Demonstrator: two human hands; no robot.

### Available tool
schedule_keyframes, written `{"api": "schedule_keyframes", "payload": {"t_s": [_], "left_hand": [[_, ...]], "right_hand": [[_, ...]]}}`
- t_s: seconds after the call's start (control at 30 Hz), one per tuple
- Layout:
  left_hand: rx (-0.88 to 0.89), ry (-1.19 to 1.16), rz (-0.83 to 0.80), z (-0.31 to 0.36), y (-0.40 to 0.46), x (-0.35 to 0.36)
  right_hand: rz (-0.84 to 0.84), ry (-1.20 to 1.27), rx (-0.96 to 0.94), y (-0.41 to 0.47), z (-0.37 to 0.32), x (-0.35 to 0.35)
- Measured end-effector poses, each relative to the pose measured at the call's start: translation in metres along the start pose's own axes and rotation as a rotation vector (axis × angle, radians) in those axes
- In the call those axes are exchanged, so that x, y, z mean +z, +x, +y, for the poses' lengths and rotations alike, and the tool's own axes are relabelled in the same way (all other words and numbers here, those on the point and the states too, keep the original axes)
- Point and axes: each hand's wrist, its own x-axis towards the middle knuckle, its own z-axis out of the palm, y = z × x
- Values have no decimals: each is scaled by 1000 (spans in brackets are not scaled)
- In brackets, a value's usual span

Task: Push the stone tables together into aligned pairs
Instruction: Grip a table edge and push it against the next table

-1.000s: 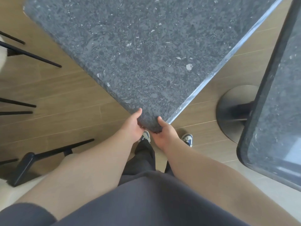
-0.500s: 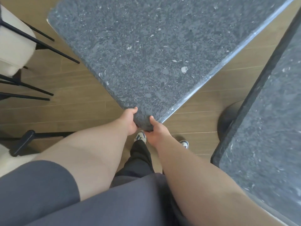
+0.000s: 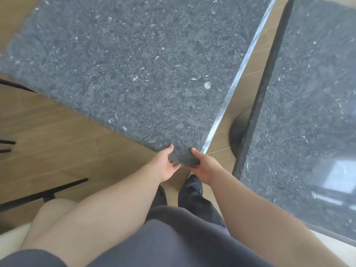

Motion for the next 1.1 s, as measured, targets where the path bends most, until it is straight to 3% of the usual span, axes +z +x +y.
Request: {"api": "schedule_keyframes", "payload": {"t_s": [0.17, 0.33, 0.5, 0.67, 0.77, 0.87, 1.1], "left_hand": [[-110, 50, -63, 22, 7, -25], [-9, -6, -34, 58, 18, -56], [94, -106, -4, 102, 21, -77], [159, -113, -3, 115, 25, -74], [175, -116, 27, 106, 26, -66], [201, -108, 56, 99, 23, -57], [222, -82, 173, 99, 19, -38]], "right_hand": [[111, 119, -77, 2, 11, 12], [317, 480, -140, 4, 41, 52], [201, 885, -159, -1, 63, 105], [360, 913, -136, 16, 59, 119], [344, 881, -132, 17, 61, 112], [291, 688, -188, 18, 66, 107], [247, 727, -8, 11, 57, 94]]}}
